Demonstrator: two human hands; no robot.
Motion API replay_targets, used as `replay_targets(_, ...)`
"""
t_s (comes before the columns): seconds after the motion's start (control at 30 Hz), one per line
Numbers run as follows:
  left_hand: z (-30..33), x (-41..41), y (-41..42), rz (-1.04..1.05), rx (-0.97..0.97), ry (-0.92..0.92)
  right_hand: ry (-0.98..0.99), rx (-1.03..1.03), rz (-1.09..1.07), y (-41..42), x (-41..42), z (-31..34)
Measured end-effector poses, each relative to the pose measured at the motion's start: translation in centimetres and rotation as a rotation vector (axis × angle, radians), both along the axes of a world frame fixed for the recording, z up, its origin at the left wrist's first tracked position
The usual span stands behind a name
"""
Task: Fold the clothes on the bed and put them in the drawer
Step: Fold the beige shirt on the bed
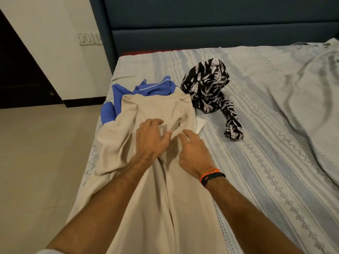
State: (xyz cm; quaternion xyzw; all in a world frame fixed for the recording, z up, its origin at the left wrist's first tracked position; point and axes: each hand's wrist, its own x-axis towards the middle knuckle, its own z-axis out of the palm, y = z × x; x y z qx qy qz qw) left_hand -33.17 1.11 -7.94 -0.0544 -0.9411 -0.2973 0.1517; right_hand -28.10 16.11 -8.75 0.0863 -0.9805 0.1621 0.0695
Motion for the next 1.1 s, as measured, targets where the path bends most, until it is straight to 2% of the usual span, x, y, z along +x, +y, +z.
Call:
replay_targets(0.1,0.2,-1.7,0.9,0.046,-0.218,-0.135,-0.078,0.022,0.014,-0.2,-1.3,0.0)
replay_targets(0.17,0.3,-2.4,0.8,0.060,-0.298,-0.158,-0.174,0.066,0.000,-0.1,-1.8,-0.4)
replay_targets(0.23,0.4,-2.9,0.3,0.142,-0.201,-0.154,-0.245,0.081,-0.040,0.2,-2.2,-0.6)
replay_targets(0.3,0.6,-3.7,-0.7,0.318,0.059,-0.176,-0.266,0.077,-0.077,0.5,-2.6,-0.6)
replay_targets(0.37,0.5,-4.8,-2.1,0.417,0.193,-0.279,-0.267,0.089,-0.096,0.6,-3.1,-0.4)
replay_targets(0.43,0.4,-5.7,-2.9,0.380,0.205,-0.379,-0.226,0.093,-0.115,0.3,-4.0,-0.1)
replay_targets(0.57,1.5,-6.1,-2.1,0.234,0.142,-0.330,-0.055,0.162,-0.056,0.1,-6.2,0.2)
replay_targets(0.7,1.8,-7.6,-0.8,0.094,0.080,-0.312,-0.116,0.119,0.009,0.1,-8.2,0.7)
replay_targets(0.8,1.7,-9.4,-0.4,0.134,0.221,-0.301,-0.141,0.164,0.034,0.4,-10.1,0.7)
replay_targets(0.93,1.4,-10.6,-1.0,0.130,0.223,-0.205,-0.226,0.213,-0.034,1.0,-13.7,1.0)
replay_targets(1.1,0.8,-11.3,-2.6,0.064,0.170,-0.269,-0.300,0.206,-0.098,1.8,-15.0,0.4)
